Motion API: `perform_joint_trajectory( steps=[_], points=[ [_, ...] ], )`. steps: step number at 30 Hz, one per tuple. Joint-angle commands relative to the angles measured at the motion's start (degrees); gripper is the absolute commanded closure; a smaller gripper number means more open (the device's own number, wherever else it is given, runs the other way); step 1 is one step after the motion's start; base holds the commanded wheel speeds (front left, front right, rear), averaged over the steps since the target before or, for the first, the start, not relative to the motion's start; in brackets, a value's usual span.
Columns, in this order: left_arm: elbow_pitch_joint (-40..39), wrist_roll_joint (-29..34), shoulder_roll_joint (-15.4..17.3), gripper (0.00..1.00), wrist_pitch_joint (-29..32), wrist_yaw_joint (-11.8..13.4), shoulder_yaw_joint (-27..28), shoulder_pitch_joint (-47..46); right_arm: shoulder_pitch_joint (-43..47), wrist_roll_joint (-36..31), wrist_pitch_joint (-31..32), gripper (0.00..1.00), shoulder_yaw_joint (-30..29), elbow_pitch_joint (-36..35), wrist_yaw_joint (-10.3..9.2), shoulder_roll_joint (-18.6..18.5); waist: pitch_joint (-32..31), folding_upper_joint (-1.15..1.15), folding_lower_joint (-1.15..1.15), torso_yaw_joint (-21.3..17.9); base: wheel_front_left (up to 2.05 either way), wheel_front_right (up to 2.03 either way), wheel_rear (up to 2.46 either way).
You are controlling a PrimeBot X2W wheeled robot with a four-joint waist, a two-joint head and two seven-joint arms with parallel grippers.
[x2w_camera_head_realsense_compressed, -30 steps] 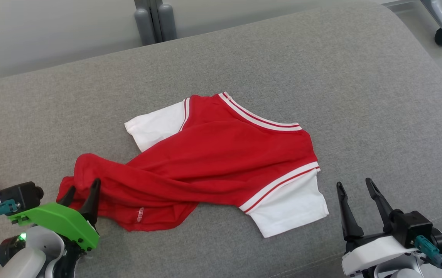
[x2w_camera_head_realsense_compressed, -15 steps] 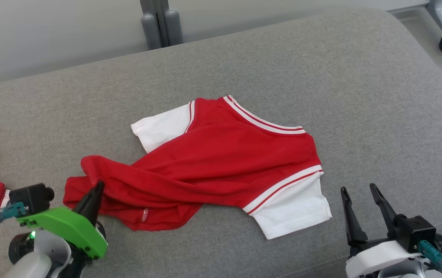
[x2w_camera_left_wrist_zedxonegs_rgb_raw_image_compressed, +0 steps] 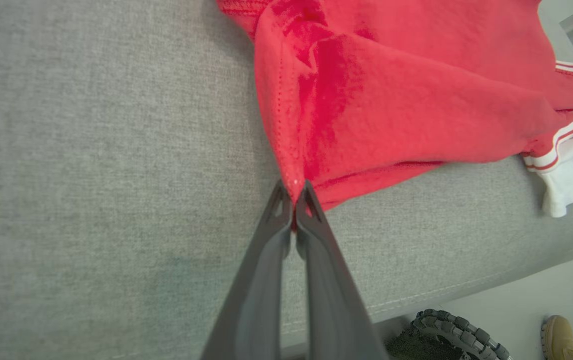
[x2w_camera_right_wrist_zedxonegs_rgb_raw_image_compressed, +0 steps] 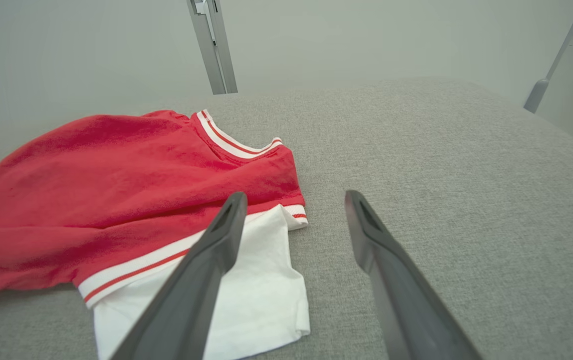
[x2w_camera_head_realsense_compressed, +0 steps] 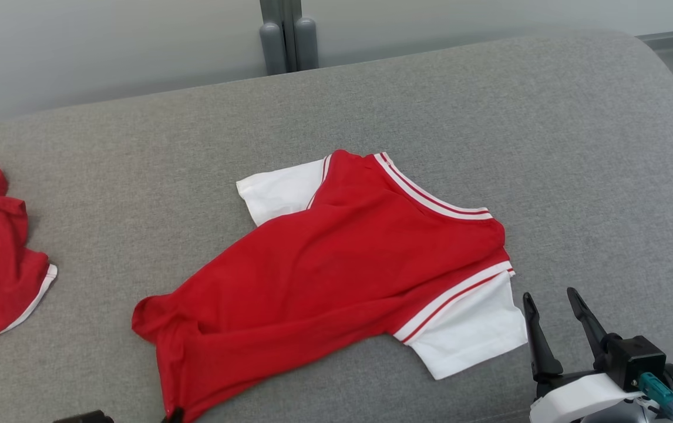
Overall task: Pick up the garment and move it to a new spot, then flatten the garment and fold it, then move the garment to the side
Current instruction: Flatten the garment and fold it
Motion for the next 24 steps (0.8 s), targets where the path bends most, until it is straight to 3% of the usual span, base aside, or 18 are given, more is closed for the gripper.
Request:
perform_joint_trajectory(
  steps=[1,11,12,13,14,19,24],
  points=[
    [1.81,1.35,-0.41,1.0,-0.68,-0.42,-0.51,0.26,-0.04,-0.55,-0.17,0.0,-0.06,0.12,-0.1,-0.13,-0.08,0.0,0.0,0.52,0.0,0.0,0.0],
    [18.55,6.32,-6.2,1.0,-7.5,-4.01,0.76,-1.6,0.83,-1.74,-0.17,0.0,-0.71,0.48,-0.1,-0.12,-2.04,0.0,0.0,1.5,0.0,0.0,0.0],
    [19.54,6.38,-6.76,0.7,-7.66,-4.2,1.43,-1.44,0.97,-1.8,-0.17,0.0,-0.76,0.46,-0.1,-0.12,-2.28,0.0,0.0,1.57,0.0,0.0,0.0],
    [20.6,7.06,-7.25,0.15,-7.88,-4.61,1.94,-1.22,1.12,-1.86,-0.17,0.0,-0.71,0.45,-0.1,-0.12,-2.57,0.0,0.0,1.62,0.0,0.0,0.0],
    [21.17,7.63,-7.66,0.0,-7.86,-5.08,2.24,-0.98,1.27,-1.9,-0.17,0.0,-0.71,0.47,-0.1,-0.12,-2.84,0.0,0.0,1.68,0.0,0.0,0.0],
    [20.94,10.0,-10.27,0.0,-7.95,-6.68,7.35,0.75,2.27,-1.86,-0.17,0.0,-0.93,0.29,-0.1,-0.12,-4.13,0.0,0.0,2.18,0.0,0.0,0.0],
    [16.15,17.83,-13.69,0.0,-8.0,-6.07,16.25,3.55,2.43,-1.86,-0.17,0.0,-1.37,-0.55,-0.1,-0.13,-5.07,0.0,0.0,2.53,0.0,0.0,0.0]
  ],
)
